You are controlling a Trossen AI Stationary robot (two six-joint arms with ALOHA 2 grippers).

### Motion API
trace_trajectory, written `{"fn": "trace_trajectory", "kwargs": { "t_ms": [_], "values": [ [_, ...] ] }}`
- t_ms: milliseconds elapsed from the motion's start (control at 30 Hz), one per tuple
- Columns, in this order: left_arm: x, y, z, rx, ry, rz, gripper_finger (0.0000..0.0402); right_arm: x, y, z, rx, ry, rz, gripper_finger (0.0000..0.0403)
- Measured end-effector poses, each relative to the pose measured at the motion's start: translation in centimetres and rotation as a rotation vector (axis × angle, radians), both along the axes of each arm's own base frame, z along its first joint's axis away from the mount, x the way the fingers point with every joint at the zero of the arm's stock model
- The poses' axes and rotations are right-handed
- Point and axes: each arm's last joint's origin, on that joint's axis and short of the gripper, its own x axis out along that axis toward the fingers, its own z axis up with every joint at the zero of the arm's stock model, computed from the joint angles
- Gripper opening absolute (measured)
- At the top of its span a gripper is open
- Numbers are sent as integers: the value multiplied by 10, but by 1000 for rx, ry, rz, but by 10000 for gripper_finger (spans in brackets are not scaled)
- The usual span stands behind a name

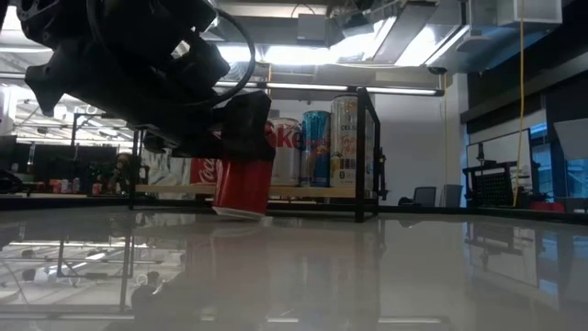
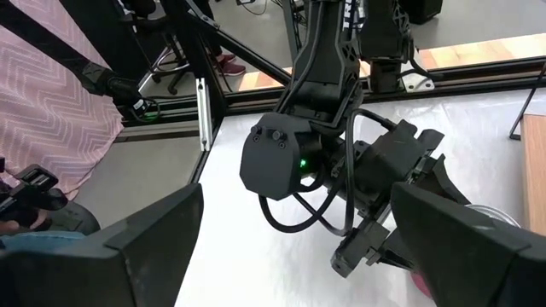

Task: Place canned beverage on shelf
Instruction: Put the red black soda can on the shelf aligned with the other red black soda can

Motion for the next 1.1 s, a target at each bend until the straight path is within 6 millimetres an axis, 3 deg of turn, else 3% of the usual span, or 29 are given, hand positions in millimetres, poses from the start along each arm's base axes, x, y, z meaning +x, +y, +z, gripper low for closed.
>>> {"fn": "trace_trajectory", "kwargs": {
  "t_ms": [367, 700, 867, 1100],
  "values": [
    [0, 0, -1, -1, 9, -3, 299, 0, 0, 0, 0, 0, 0, 372],
    [-3, -2, 0, 30, -49, 48, 377, 0, 0, 0, 0, 0, 0, 372],
    [-7, -10, 3, 63, -99, 67, 398, 0, 0, 0, 0, 0, 0, 372],
    [-17, -31, 8, 111, -163, 62, 392, 0, 0, 0, 0, 0, 0, 372]
  ]
}}
